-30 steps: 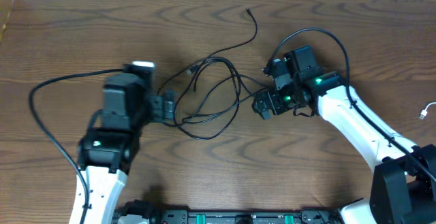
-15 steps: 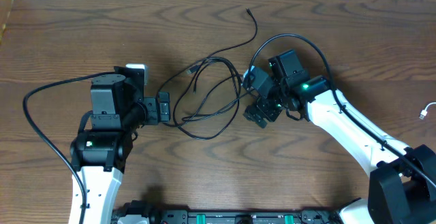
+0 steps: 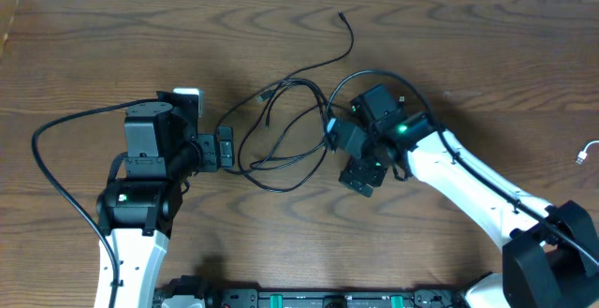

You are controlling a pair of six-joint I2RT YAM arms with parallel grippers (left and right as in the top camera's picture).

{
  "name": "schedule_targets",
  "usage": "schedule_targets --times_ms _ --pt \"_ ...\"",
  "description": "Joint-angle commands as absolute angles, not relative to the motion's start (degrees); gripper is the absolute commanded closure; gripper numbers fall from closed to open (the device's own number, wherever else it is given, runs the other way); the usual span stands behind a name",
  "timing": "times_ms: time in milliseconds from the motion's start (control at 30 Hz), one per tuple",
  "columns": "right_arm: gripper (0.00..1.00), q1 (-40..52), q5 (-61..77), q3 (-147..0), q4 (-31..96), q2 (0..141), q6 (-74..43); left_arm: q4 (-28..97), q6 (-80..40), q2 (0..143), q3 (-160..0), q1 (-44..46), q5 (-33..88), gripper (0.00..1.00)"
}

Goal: Untangle cables
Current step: 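Pull the black cable rightward with the right gripper, left gripper releasing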

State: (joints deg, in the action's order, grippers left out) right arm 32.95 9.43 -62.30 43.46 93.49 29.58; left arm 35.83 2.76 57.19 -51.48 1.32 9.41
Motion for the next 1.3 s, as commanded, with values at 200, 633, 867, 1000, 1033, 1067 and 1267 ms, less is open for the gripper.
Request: schedule_targets --times_ms 200,633,867,1000,1033,1067,1267 --pt "0.09 38.7 -0.4 -62.8 39.5 89.5 35.5 36.0 2.5 56.9 -52.7 1.1 10.3 0.02" --pt "0.02 39.9 -1.1 -62.8 29.4 89.3 43.5 36.0 2.5 56.9 -52.7 1.1 10.3 0.02" --pt "0.01 39.4 -0.9 -62.8 28.4 91.3 45.5 36.0 2.5 56.9 -52.7 1.1 10.3 0.02" --pt "0.08 39.4 -1.0 -62.8 26.3 95.3 45.5 36.0 2.5 56.9 -52.7 1.1 10.3 0.02" --pt "0.15 39.4 -1.0 -62.8 25.4 96.4 45.5 36.0 2.5 56.9 -52.7 1.1 10.3 0.02" --pt "0.21 39.4 -1.0 -62.8 24.6 97.4 45.5 36.0 2.5 56.9 -52.7 1.1 10.3 0.02" --pt "0.99 39.4 -2.1 -62.8 22.5 101.1 42.8 36.0 2.5 56.9 -52.7 1.1 10.3 0.02"
